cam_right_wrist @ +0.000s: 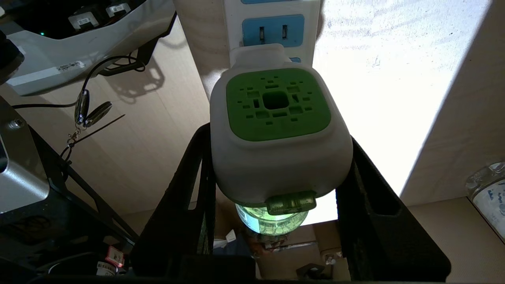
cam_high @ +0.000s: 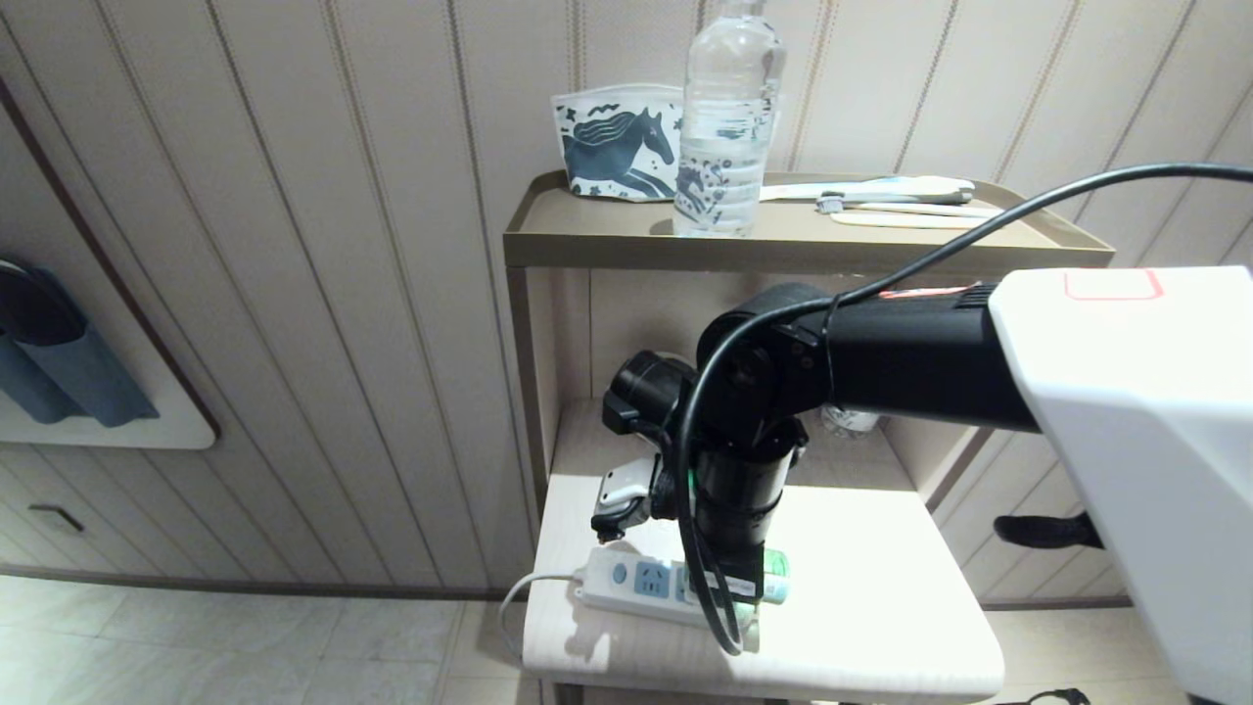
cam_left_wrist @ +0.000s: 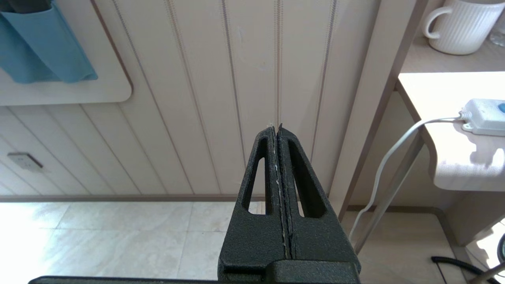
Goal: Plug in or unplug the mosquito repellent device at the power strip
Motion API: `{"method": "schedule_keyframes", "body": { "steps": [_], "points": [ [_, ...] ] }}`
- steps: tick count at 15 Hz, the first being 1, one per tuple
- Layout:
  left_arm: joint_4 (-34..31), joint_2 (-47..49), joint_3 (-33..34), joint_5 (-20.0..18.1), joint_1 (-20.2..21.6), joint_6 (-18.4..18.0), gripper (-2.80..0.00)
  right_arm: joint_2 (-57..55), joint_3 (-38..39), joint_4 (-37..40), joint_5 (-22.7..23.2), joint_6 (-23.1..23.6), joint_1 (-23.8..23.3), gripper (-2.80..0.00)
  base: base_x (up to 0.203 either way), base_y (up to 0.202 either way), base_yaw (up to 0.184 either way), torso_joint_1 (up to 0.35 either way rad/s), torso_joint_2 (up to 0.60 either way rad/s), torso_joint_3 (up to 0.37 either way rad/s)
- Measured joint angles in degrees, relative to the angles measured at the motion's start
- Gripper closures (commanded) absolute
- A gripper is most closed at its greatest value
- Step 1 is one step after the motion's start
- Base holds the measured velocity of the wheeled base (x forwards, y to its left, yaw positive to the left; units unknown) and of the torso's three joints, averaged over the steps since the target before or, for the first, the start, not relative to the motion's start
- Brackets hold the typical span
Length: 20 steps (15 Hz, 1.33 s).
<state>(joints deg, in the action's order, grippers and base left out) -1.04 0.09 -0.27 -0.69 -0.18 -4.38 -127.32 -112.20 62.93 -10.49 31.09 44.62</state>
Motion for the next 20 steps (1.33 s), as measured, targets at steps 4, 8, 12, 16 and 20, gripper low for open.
{"method": "schedule_keyframes", "body": {
  "steps": [4,8,12,16,20],
  "points": [
    [0.0,0.0,0.0,0.0,0.0,0.0,0.00,0.3,0.0,-0.3,-0.2,0.1,-0.1,0.00,0.000,0.000,0.000,0.000,0.00,0.000],
    [0.0,0.0,0.0,0.0,0.0,0.0,0.00,0.7,0.0,-0.3,-1.4,0.0,0.1,0.00,0.000,0.000,0.000,0.000,0.00,0.000],
    [0.0,0.0,0.0,0.0,0.0,0.0,0.00,1.1,0.0,-0.2,-1.4,0.1,0.1,0.00,0.000,0.000,0.000,0.000,0.00,0.000],
    [0.0,0.0,0.0,0.0,0.0,0.0,0.00,0.7,0.0,-0.1,-1.4,0.0,0.1,0.00,0.000,0.000,0.000,0.000,0.00,0.000],
    [0.0,0.0,0.0,0.0,0.0,0.0,0.00,-0.2,0.0,-0.3,-1.4,0.1,0.1,0.00,0.000,0.000,0.000,0.000,0.00,0.000]
  ]
}}
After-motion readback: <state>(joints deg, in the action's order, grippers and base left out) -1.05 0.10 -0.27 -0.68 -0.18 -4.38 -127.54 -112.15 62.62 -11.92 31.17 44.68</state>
